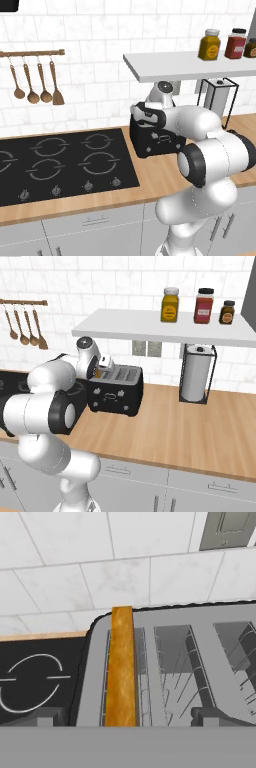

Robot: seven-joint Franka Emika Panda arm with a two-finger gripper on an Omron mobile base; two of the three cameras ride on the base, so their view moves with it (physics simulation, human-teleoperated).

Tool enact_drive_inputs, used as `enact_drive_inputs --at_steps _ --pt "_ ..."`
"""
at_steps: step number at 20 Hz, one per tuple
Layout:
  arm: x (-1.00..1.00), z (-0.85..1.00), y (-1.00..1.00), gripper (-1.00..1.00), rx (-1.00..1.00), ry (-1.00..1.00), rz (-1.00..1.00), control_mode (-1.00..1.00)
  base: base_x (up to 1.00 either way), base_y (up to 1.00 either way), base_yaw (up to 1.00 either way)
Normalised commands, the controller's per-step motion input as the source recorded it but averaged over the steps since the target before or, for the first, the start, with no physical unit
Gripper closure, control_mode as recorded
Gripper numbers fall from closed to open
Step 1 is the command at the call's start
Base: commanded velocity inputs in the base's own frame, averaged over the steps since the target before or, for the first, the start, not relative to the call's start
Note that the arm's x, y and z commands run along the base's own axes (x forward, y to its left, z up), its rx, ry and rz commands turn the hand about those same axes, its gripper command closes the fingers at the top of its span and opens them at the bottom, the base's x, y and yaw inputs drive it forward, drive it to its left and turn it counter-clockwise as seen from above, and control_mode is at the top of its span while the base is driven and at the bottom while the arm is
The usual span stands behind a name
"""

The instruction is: Start the toaster. Once the lever pops up, take the bread to the plate on the dining counter.

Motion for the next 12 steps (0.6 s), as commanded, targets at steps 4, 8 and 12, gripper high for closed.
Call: enact_drive_inputs --at_steps 4,8,12 --pt "0.08 -0.01 0.01 -1.0 0.0 0.0 0.0 -1.0 0.0 0.0 0.0" --pt "0.09 -0.1 0.01 -1.0 0.0 0.0 0.0 -1.0 0.0 0.0 0.0" --pt "0.04 -0.16 0.03 -1.0 0.0 0.0 0.0 -1.0 0.0 0.0 0.0"
